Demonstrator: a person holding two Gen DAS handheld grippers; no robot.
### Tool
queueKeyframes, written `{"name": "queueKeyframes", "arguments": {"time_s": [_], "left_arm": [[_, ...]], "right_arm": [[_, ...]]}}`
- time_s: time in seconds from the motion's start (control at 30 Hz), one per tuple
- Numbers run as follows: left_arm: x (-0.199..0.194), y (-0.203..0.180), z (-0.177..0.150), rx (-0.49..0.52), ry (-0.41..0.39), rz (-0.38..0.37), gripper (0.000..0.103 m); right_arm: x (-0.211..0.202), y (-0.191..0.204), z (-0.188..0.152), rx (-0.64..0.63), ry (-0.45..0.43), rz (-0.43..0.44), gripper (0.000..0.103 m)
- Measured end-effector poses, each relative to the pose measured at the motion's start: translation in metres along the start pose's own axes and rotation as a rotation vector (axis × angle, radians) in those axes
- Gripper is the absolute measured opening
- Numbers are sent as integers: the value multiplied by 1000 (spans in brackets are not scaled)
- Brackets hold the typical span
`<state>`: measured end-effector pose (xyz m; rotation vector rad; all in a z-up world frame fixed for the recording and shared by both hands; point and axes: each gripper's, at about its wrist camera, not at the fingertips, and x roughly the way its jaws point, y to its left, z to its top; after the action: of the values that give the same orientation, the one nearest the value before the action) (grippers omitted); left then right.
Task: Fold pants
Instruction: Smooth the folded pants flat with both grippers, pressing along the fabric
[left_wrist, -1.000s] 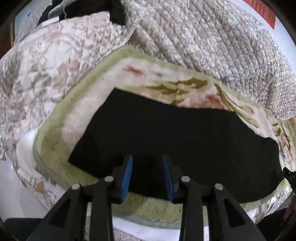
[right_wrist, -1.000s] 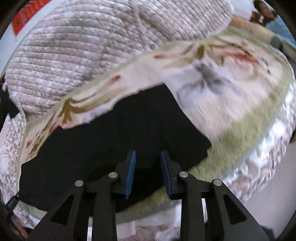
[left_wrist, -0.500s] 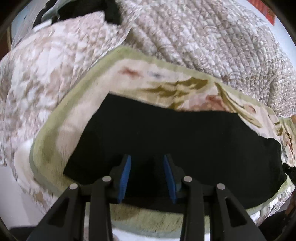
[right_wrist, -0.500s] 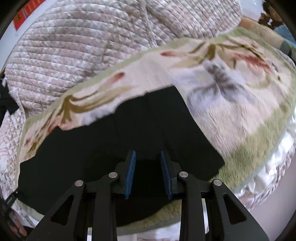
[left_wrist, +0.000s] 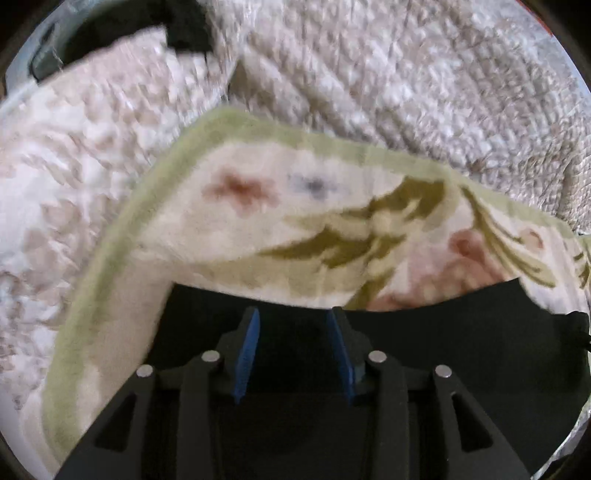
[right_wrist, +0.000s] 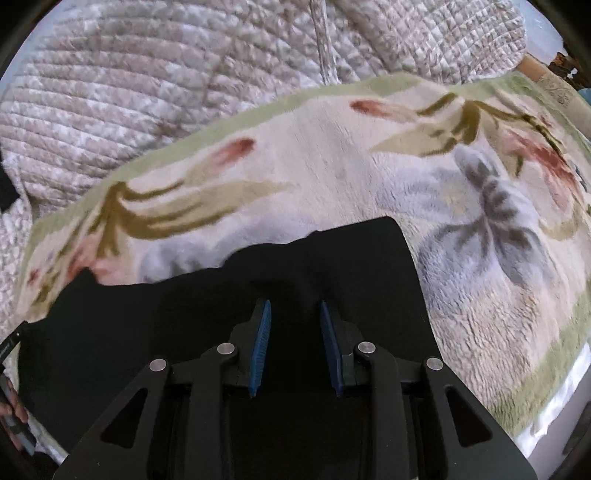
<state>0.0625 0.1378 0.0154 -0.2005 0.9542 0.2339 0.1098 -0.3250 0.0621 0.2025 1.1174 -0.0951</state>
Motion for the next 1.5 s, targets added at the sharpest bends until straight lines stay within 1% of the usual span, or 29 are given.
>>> {"name": "queueKeyframes", "arguments": {"time_s": [0.03,0.07,0.13,0.2,0.27,0.33,0.43,0.53,0.63,0.67,0.73,0.77,0.83,0.9,0.93,0.97,1.03,1.07,1.13,1.17,1.2,1.23,1.3,1.37,1.43,1.47,1.5], "left_arm": [[4,2,-3,-2,-3,-2,42],[1,-2,-5,20,-34,10,43],[1,-10,-6,70,-34,35,48],[-2,-12,-7,70,-42,33,49],[-5,-9,-5,47,-41,15,49],[-11,-6,-2,25,-47,6,49],[-25,-8,-1,31,-79,3,49],[-44,-16,-8,40,-100,-29,49],[-64,-26,-23,65,-124,-59,49],[-70,-30,-32,76,-131,-70,49],[-81,-35,-52,90,-136,-94,49],[-84,-37,-63,94,-130,-109,49],[-85,-39,-86,105,-98,-112,49],[-76,-38,-106,117,-38,-121,49],[-73,-36,-111,117,-23,-113,49],[-77,-35,-115,117,-37,-108,49],[-90,-34,-117,124,-67,-109,49],[-96,-32,-118,117,-88,-104,49],[-100,-26,-121,97,-107,-82,51],[-98,-23,-123,87,-92,-76,52],[-93,-20,-126,78,-58,-74,52],[-90,-18,-127,76,-32,-70,52],[-97,-18,-126,85,-51,-70,52],[-102,-21,-124,74,-57,-109,52],[-100,-29,-125,89,-60,-118,52],[-96,-33,-126,103,-41,-117,52],[-92,-37,-128,109,-18,-128,52]], "right_arm": [[5,-3,0,17,10,7,28],[6,-5,0,28,7,14,28],[0,-5,2,30,-17,25,28],[-5,-7,2,47,-40,41,28],[-13,-7,4,52,-73,50,28],[-23,-8,6,51,-114,35,28],[-35,-11,8,60,-153,27,28],[-44,-2,3,36,-158,38,28],[-54,21,-16,-38,-161,57,28],[-56,26,-23,-47,-160,67,28],[-60,36,-45,-76,-148,105,33],[-60,39,-55,-89,-140,111,39],[-58,47,-76,-126,-114,121,40],[-50,51,-87,-149,-69,121,40],[-44,53,-92,-158,-41,116,40],[-42,54,-95,-162,-31,111,40],[-53,58,-99,-184,-57,115,40],[-59,59,-101,-186,-76,131,40],[-64,61,-108,-189,-91,150,41],[-60,64,-115,-212,-72,135,41],[-52,66,-120,-225,-30,112,41],[-48,68,-124,-224,-9,105,41],[-56,69,-127,-237,-38,113,41],[-66,70,-127,-233,-85,133,41],[-57,70,-125,-219,-47,142,41],[-47,71,-127,-225,3,125,41],[-48,73,-128,-233,-8,113,41]]}}
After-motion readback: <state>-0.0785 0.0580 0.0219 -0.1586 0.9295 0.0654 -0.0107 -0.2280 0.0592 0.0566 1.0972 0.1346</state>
